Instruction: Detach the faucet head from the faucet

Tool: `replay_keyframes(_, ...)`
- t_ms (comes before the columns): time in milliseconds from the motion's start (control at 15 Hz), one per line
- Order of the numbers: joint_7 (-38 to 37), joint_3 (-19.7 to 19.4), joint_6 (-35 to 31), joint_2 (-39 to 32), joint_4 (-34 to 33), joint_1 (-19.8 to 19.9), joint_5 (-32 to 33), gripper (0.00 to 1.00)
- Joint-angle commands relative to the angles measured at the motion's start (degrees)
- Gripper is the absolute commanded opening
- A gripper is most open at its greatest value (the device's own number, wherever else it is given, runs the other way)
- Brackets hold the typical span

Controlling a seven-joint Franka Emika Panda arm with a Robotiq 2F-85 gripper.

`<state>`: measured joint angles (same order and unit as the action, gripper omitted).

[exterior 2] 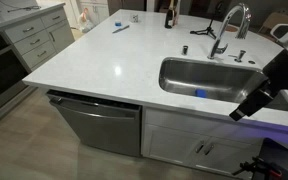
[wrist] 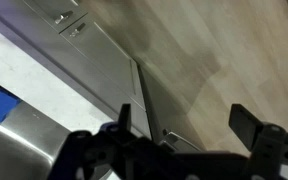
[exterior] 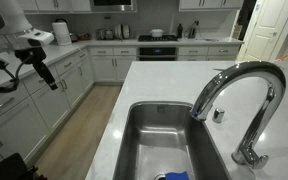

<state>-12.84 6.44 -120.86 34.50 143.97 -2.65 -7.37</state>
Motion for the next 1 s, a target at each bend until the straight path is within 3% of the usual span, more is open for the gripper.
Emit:
replay_keyframes(0,-0.01,-0.04,0.18,-0.02,-0.14,-0.02,0.04,1.00)
replay_keyframes(400,-4.76,0.27,-2.16,0.73,0.88,5.71,6.52,1.00)
replay_keyframes(933,-17.54,0.43,-5.33,1.77,3.05,15.84,18.18,1.00)
